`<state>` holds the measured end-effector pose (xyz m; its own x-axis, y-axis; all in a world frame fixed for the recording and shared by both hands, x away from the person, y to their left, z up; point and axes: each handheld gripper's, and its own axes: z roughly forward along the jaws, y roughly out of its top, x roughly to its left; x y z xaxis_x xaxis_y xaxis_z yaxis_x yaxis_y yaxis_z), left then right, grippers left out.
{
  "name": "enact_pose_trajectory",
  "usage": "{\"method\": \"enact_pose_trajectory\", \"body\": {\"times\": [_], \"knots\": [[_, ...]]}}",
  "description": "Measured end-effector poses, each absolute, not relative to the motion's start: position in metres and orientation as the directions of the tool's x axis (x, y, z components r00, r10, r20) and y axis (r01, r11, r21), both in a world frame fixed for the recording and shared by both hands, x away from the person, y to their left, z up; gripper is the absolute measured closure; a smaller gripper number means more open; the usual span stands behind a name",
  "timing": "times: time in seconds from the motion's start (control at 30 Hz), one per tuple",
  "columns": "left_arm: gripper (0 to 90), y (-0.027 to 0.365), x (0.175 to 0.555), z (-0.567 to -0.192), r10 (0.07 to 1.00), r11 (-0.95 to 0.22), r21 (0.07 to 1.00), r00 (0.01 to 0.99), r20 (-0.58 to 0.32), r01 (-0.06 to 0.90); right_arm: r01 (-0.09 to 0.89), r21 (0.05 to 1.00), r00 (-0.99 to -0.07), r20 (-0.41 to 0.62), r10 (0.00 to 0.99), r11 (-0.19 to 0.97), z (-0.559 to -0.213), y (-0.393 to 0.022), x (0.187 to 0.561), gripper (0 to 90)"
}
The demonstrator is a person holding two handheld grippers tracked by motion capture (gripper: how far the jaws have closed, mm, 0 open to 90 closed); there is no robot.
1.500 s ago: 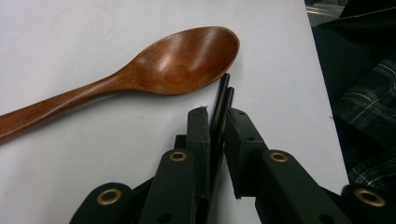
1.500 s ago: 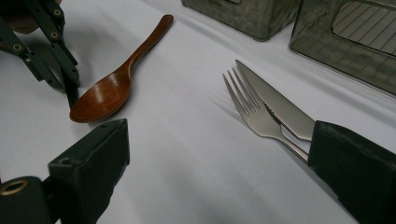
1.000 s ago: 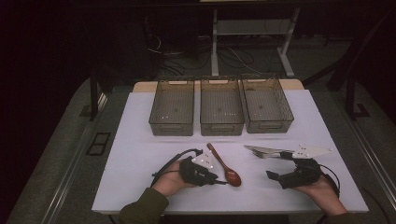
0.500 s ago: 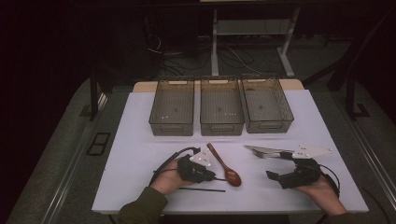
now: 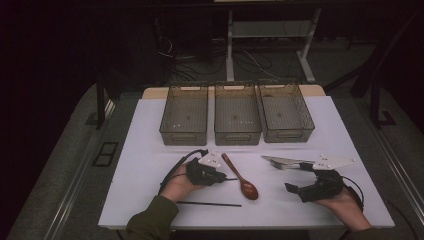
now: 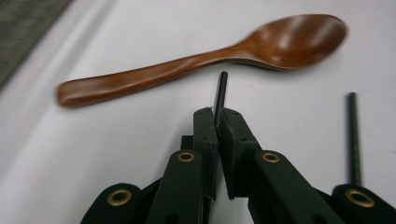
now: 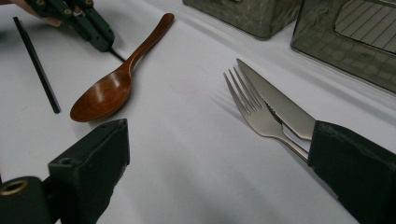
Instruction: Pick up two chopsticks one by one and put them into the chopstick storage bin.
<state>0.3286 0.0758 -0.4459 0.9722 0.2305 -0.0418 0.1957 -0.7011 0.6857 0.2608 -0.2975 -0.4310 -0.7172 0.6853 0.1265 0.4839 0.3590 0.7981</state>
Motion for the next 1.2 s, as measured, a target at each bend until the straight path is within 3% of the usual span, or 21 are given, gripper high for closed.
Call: {"method": "enact_pose_trajectory", "body": {"times": [0.2, 0.3, 0.43, 0.6, 1.03, 1.2], "knots": [[83.9, 0.078, 0.336, -0.446, 0.258, -0.690, 0.689, 0.965, -0.050, 0.221, 0.486, 0.797, -0.717, 0.129, 0.685, 0.358, -0.431, -0.298, 0.261, 4.9], [73.9, 0.079, 0.331, -0.442, 0.268, -0.672, 0.705, 0.962, -0.054, 0.227, 0.487, 0.797, -0.716, 0.132, 0.685, 0.356, -0.431, -0.298, 0.260, 4.9], [67.5, 0.079, 0.320, -0.433, 0.254, -0.661, 0.719, 0.966, -0.057, 0.216, 0.487, 0.798, -0.717, 0.132, 0.685, 0.355, -0.430, -0.298, 0.260, 4.9], [66.3, 0.073, 0.291, -0.430, 0.188, -0.679, 0.711, 0.979, -0.073, 0.183, 0.485, 0.800, -0.716, 0.131, 0.686, 0.354, -0.430, -0.299, 0.260, 4.9], [75.7, 0.066, 0.267, -0.442, 0.090, -0.721, 0.676, 0.987, -0.130, 0.155, 0.485, 0.799, -0.715, 0.130, 0.687, 0.354, -0.430, -0.299, 0.259, 4.9], [83.7, 0.065, 0.269, -0.445, 0.086, -0.729, 0.669, 0.989, -0.117, 0.142, 0.485, 0.799, -0.716, 0.130, 0.686, 0.355, -0.430, -0.299, 0.259, 4.9]]}}
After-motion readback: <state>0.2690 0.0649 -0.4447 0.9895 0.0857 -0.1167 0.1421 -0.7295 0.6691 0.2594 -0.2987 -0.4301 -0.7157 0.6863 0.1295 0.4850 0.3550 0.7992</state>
